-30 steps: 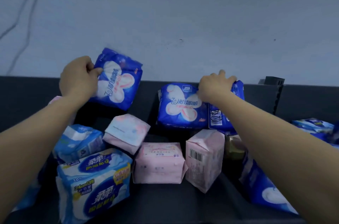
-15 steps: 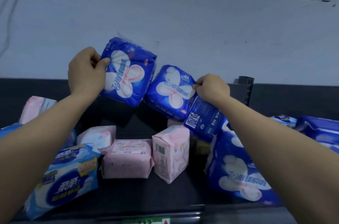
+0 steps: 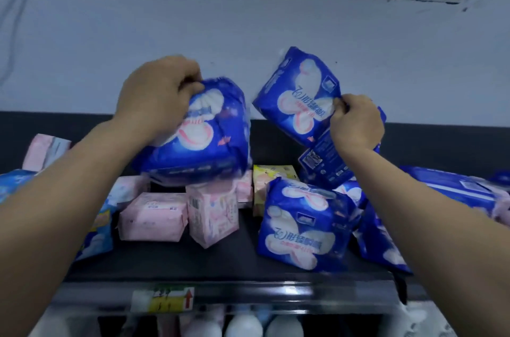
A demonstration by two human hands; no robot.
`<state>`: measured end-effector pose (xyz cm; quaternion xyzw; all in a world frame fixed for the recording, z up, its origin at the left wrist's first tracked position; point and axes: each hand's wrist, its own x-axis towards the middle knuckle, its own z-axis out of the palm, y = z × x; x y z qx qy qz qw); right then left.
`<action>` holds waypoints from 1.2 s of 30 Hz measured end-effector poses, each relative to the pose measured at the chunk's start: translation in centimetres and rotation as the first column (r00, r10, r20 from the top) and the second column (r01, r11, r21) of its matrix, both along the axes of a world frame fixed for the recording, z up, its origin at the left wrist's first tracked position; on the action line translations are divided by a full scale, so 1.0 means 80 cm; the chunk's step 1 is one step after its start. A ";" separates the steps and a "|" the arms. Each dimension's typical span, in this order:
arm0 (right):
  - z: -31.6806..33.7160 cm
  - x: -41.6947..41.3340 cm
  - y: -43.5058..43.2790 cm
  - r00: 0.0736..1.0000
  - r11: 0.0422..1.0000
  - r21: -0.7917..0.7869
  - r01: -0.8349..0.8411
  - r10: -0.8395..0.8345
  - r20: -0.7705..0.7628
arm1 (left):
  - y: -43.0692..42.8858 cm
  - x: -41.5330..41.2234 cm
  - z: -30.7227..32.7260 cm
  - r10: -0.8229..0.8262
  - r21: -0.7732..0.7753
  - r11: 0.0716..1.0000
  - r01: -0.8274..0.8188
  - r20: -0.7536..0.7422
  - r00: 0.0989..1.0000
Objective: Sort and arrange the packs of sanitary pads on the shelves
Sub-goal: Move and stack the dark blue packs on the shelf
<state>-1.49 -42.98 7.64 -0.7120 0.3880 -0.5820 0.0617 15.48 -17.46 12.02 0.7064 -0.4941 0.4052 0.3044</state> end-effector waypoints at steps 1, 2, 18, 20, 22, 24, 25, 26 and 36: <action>-0.009 -0.006 -0.001 1.000 1.000 0.011 -0.010 0.011 -0.017 | -0.003 -0.013 0.001 -0.076 0.128 0.989 0.079 -0.028 0.997; -0.018 -0.010 -0.001 0.999 1.000 0.020 -0.023 0.023 -0.036 | -0.006 -0.025 -0.001 -0.144 0.282 0.945 0.165 -0.094 0.985; -0.039 -0.014 0.038 0.955 0.955 0.126 -0.268 0.281 -0.097 | -0.100 -0.105 -0.132 0.092 0.697 0.674 0.245 -0.408 0.908; -0.038 -0.014 0.038 0.948 0.939 0.163 -0.302 0.314 -0.051 | -0.101 -0.113 -0.139 0.161 0.674 0.735 0.078 -0.284 0.945; -0.036 -0.013 0.039 0.944 0.928 0.190 -0.321 0.330 -0.018 | -0.100 -0.117 -0.143 0.179 0.636 0.771 0.032 -0.265 0.948; -0.033 -0.012 0.042 0.943 0.925 0.195 -0.325 0.332 -0.004 | -0.095 -0.119 -0.143 0.154 0.591 0.804 0.066 -0.315 0.937; -0.031 -0.012 0.045 0.944 0.927 0.187 -0.325 0.330 0.005 | -0.090 -0.120 -0.142 0.133 0.565 0.822 0.080 -0.326 0.936; -0.029 -0.012 0.047 0.945 0.929 0.178 -0.325 0.327 0.019 | -0.084 -0.121 -0.140 0.107 0.536 0.840 0.091 -0.326 0.939; 0.028 0.029 0.125 0.849 0.875 0.063 -0.480 0.445 0.284 | 0.044 -0.103 -0.049 0.130 0.343 0.939 -0.032 -0.265 0.955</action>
